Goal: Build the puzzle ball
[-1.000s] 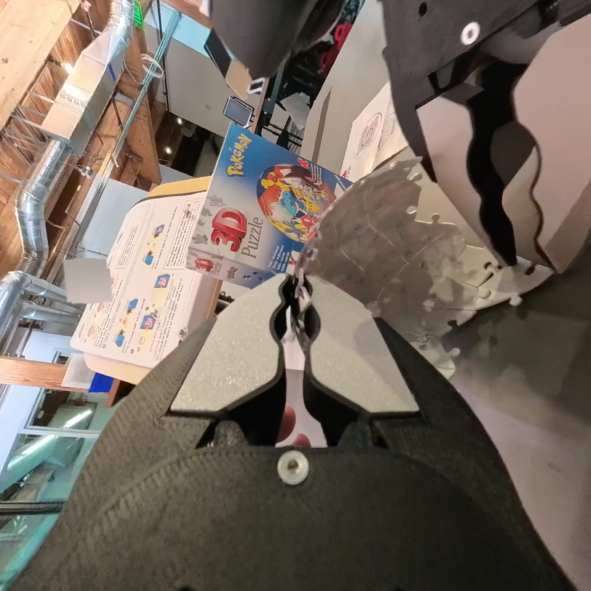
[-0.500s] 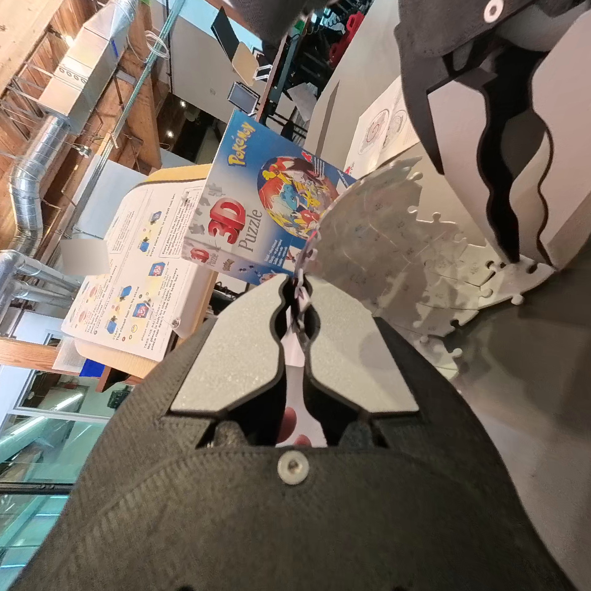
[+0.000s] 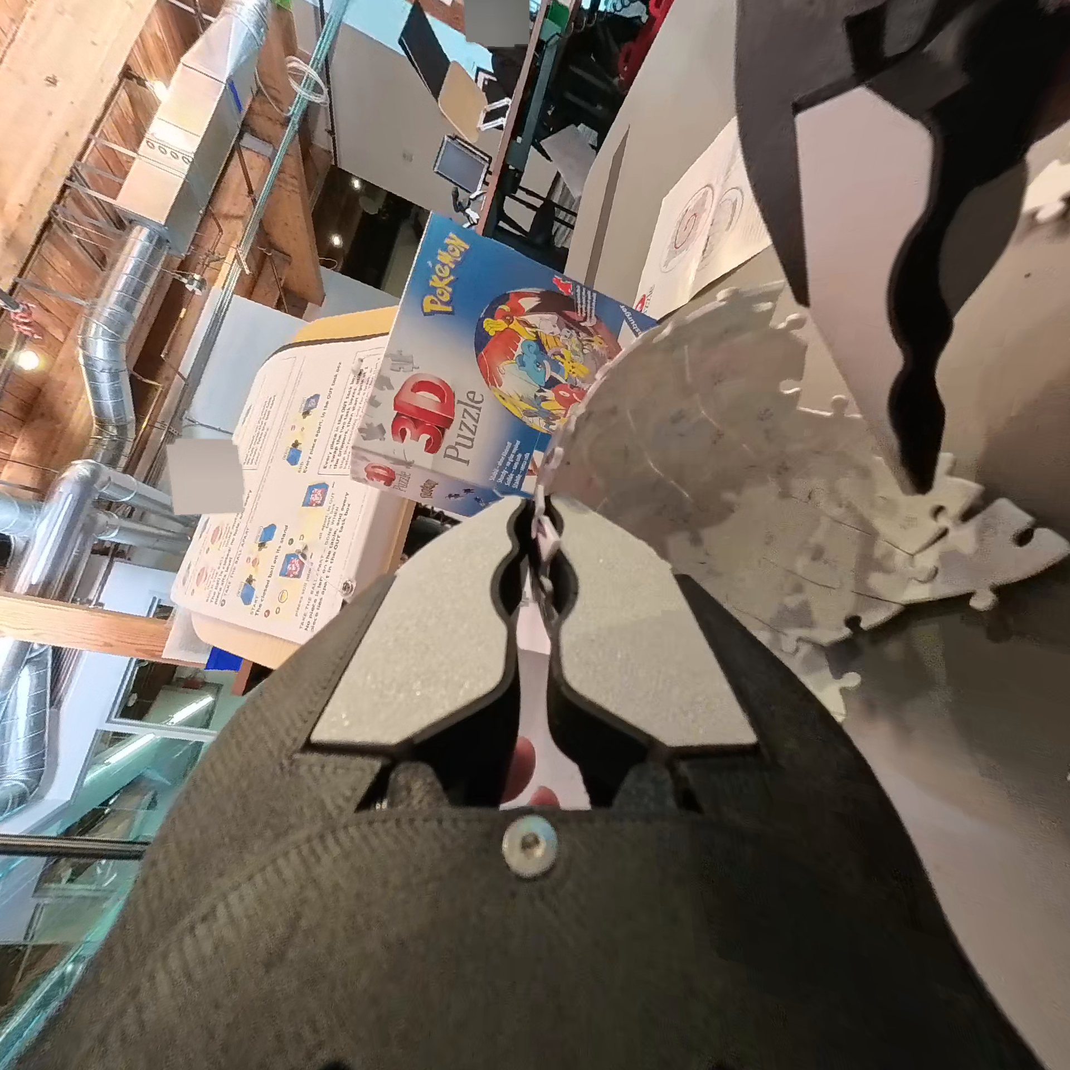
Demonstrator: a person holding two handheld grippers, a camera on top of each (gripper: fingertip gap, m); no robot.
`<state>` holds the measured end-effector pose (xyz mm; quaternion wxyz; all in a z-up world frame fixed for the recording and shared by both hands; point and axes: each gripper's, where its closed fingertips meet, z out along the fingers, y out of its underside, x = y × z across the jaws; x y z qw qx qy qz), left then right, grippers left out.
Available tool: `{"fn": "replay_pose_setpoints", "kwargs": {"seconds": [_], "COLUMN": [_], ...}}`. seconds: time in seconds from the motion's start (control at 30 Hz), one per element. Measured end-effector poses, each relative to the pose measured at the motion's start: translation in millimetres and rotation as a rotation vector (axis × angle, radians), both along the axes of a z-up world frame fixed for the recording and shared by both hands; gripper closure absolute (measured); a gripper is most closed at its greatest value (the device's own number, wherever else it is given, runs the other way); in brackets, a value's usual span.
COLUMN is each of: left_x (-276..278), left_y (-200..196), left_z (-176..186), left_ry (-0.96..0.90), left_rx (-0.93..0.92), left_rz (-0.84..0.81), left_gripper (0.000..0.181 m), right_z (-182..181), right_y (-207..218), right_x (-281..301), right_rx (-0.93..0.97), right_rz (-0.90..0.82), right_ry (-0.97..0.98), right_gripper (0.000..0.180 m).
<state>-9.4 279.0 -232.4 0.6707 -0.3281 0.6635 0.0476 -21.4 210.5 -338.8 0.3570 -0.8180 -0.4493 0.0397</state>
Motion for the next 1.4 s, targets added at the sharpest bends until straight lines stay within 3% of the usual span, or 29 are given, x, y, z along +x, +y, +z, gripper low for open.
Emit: {"fn": "replay_pose_setpoints", "kwargs": {"seconds": [0.03,0.33,0.53,0.97,1.17,1.4], "left_x": [0,0,0,-1,0,1], "left_y": [0,1,2,3,-1,-3], "left_z": [0,0,0,1,-1,-2], "left_ry": [-0.002,-0.012,-0.011,-0.018,0.002,0.007], "left_rx": [-0.006,-0.045,-0.051,-0.072,-0.064,-0.035], "left_rz": [0.005,0.012,0.003,0.008,-0.003,0.002], "left_gripper": [0.178,0.177,0.177,0.176,0.178,0.178], "right_z": [1,-5,-8,-4,-4,1], "right_y": [0,12,12,18,15,8], "right_x": [-4,10,14,26,32,23], "right_rx": [0.018,0.17,0.201,0.276,0.228,0.204], "right_rz": [0.014,0.082,0.109,0.143,0.13,0.14], "right_ry": [-0.013,-0.245,-0.291,-0.349,-0.339,-0.291], "right_gripper": [0.141,0.161,0.175,0.174,0.167,0.171]}}
